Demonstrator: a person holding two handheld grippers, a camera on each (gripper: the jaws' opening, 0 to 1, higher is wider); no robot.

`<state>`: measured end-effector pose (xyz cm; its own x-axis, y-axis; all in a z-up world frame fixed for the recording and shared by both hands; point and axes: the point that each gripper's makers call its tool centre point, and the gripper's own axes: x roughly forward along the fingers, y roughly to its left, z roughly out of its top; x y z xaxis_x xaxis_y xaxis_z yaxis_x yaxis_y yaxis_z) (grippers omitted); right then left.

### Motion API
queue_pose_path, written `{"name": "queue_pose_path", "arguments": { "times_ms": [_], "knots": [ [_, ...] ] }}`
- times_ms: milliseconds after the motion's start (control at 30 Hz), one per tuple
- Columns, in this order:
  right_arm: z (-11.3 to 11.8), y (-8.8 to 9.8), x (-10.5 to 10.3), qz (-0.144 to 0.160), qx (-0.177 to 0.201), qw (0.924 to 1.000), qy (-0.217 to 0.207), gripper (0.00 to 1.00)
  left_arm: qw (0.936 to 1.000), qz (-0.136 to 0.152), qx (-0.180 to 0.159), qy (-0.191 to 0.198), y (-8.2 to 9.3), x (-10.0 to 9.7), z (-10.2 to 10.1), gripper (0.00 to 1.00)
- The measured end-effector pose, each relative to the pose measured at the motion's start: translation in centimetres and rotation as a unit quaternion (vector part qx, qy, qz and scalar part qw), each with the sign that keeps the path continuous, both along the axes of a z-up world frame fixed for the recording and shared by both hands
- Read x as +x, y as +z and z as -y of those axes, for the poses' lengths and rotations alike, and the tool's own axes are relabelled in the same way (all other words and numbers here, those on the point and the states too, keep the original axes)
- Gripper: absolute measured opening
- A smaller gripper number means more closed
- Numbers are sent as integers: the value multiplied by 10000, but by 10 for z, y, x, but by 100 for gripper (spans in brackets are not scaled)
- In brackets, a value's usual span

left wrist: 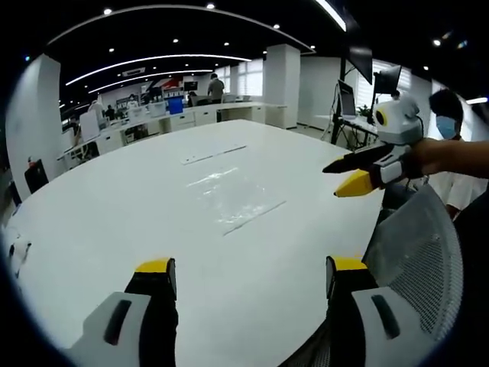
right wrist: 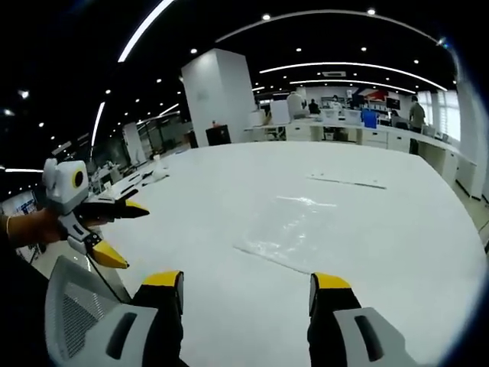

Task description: Open the resealable bag by pulling the two sides of the seal apart until the entire bag opening is separated and visibly accessible.

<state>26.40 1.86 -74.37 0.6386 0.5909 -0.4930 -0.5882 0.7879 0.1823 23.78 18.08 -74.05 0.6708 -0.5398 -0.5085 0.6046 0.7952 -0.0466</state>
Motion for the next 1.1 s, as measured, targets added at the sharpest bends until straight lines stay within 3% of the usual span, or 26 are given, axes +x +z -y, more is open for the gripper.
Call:
{"name": "queue_pose_path", "arguments": {
  "times_ms": [500,667,1100],
  "knots": [
    [-20,-21,22,-107,-221,9991,344,63,10000,-63,-54,-40,-4,3,5,79],
    [-34,-19,30,-106,-47,9985,531,58,9999,-71,-60,-39,-5,5,3,79],
    [-61,-35,51,-160,-312,9940,1041,56,9998,-127,-37,-160,-9,5,5,78]
  ]
}}
